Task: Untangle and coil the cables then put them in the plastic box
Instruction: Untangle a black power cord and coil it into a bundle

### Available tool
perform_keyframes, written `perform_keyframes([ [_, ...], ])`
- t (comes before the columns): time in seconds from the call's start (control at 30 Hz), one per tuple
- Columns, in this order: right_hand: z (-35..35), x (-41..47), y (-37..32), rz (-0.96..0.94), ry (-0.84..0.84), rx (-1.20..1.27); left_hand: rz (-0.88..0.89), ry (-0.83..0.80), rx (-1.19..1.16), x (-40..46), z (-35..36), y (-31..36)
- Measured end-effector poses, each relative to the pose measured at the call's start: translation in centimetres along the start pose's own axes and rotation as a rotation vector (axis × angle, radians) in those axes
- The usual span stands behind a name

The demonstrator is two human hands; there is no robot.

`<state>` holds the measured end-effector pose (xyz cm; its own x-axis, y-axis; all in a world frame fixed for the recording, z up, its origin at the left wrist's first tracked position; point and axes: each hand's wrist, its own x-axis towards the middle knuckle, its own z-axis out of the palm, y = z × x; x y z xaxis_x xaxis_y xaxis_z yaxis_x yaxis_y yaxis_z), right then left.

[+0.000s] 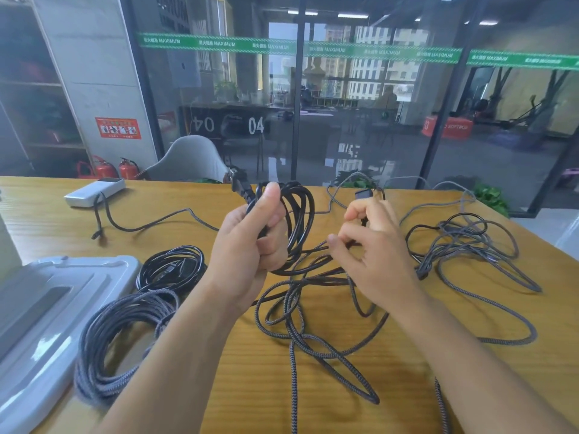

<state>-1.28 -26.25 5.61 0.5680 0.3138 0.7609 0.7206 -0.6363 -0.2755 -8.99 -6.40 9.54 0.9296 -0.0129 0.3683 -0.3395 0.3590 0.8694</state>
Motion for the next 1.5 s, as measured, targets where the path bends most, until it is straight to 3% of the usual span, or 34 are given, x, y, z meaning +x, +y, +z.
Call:
perform_keyframes([
  [0.13, 0.9, -0.4, -0.2, 0.079, 0.039, -0.13, 0.038, 0.023, -0.011, -0.1, 0.2, 0.1],
  [0.37, 0.5, -0.6, 0.6, 0.255, -0.122, -0.13, 0.082, 0.049, 0.003, -0.1, 0.3, 0.6],
  [0.7, 1.9, -0.9, -2.9, 0.22, -0.515, -0.226, 0.042, 0.022, 0.045, -0.1, 0.4, -0.2],
  [0.83, 1.2, -0.6, -3.2, 0.292, -0.596, -0.189, 0.032, 0.022, 0.054, -0.1, 0.5, -0.5],
  [1.03, 0.7, -0.4, -3.9, 0.241, -0.7, -0.334, 0.029, -0.009, 0.078, -0.2, 0.8, -0.8],
  [1.1, 0.3, -0.1, -3.0, 0.355, -0.71, -0.224, 0.027, -0.032, 0.091, -0.3, 0.9, -1.0],
  [1.17, -0.4, 0.2, -1.5, 0.571, -0.613, 0.066, 0.012, -0.04, 0.107, -0.3, 0.8, -1.1],
  [1.27, -1.2, 0.9, -0.1, 0.809, -0.251, 0.776, -0.021, -0.045, 0.139, -0.1, 1.0, -1.5],
  [1.37, -1.4, 1.2, -1.1, 0.917, -0.052, 1.424, -0.04, -0.066, 0.15, -0.2, 1.4, -2.2],
  [1.43, -0.9, 1.1, -2.0, 0.94, 0.031, 1.451, -0.041, -0.076, 0.152, -0.3, 1.7, -2.4],
  [1.5, -0.2, 0.8, -3.0, 0.943, 0.156, 1.309, -0.04, -0.086, 0.16, -0.3, 1.8, -2.6],
])
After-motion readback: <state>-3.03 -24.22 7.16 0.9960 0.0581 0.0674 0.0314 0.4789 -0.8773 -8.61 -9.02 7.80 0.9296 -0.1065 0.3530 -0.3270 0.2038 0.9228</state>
